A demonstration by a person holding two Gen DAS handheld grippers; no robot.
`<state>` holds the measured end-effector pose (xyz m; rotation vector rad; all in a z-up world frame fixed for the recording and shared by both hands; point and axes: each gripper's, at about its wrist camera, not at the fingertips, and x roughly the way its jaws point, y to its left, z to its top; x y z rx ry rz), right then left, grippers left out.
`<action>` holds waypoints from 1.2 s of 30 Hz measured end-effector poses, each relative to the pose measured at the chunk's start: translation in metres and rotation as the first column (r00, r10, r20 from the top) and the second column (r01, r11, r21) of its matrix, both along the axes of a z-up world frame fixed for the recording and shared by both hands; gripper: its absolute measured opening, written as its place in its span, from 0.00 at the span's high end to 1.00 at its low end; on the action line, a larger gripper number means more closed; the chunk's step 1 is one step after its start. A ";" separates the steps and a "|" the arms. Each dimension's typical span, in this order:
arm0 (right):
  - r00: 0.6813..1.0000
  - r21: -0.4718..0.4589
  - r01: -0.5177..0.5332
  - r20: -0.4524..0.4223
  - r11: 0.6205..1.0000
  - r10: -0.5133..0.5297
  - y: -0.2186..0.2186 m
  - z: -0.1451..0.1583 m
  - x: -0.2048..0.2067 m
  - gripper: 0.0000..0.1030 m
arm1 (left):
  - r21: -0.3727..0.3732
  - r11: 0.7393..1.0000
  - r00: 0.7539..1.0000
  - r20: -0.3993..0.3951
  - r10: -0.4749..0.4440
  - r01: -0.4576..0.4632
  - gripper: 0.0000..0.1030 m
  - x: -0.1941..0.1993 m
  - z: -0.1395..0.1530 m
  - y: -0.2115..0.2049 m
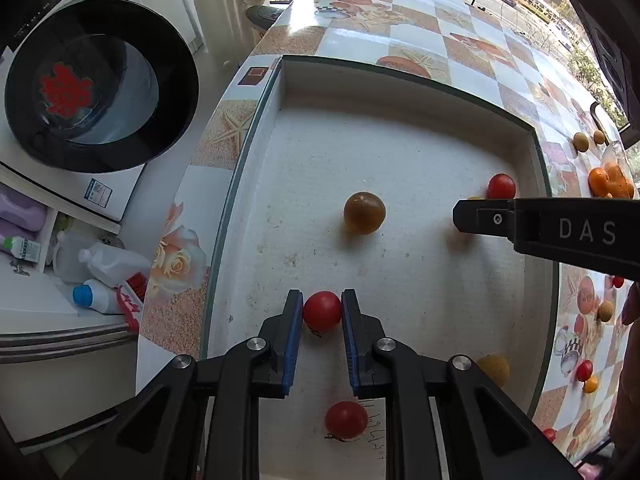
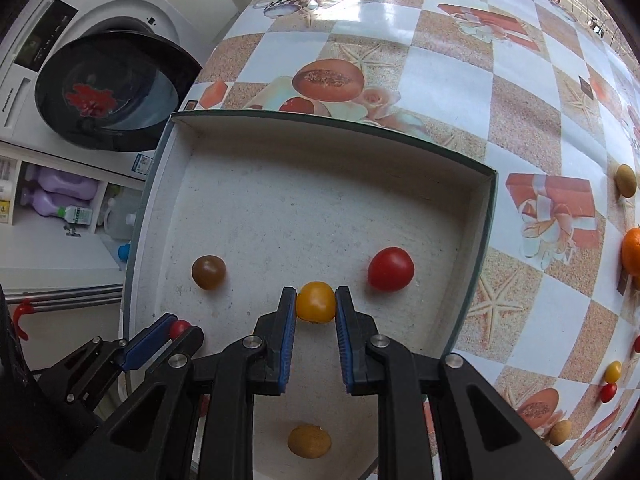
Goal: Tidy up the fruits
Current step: 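Carry both tomatoes into the white tray and open both grippers, then move both grippers back toward the tomatoes on the table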
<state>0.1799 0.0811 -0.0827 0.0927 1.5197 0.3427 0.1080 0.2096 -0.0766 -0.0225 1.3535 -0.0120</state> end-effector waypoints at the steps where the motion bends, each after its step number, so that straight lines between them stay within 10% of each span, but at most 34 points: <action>1: 1.000 -0.002 0.001 -0.004 1.000 -0.001 -0.001 -0.002 0.000 0.79 | 0.002 1.000 1.000 -0.004 0.001 -0.001 0.79 0.000 -0.001 0.000; 7: 1.000 -0.006 -0.017 -0.002 1.000 0.017 0.003 -0.003 -0.001 0.76 | 0.023 1.000 1.000 -0.011 -0.008 0.008 0.79 -0.001 -0.001 -0.002; 12: 1.000 -0.009 -0.025 0.012 1.000 0.025 0.009 0.001 0.003 0.39 | 0.046 0.999 1.000 -0.017 -0.013 0.014 0.78 -0.001 0.000 -0.005; 16: 0.999 0.005 -0.026 0.029 1.000 0.026 0.005 0.011 0.003 0.36 | 0.048 0.999 0.999 0.042 0.006 -0.008 0.24 -0.006 0.011 -0.002; 36: 0.978 0.025 0.206 0.035 0.978 -0.207 -0.120 0.048 -0.054 0.19 | 0.043 0.989 0.987 0.069 -0.142 0.139 0.24 -0.026 0.050 -0.058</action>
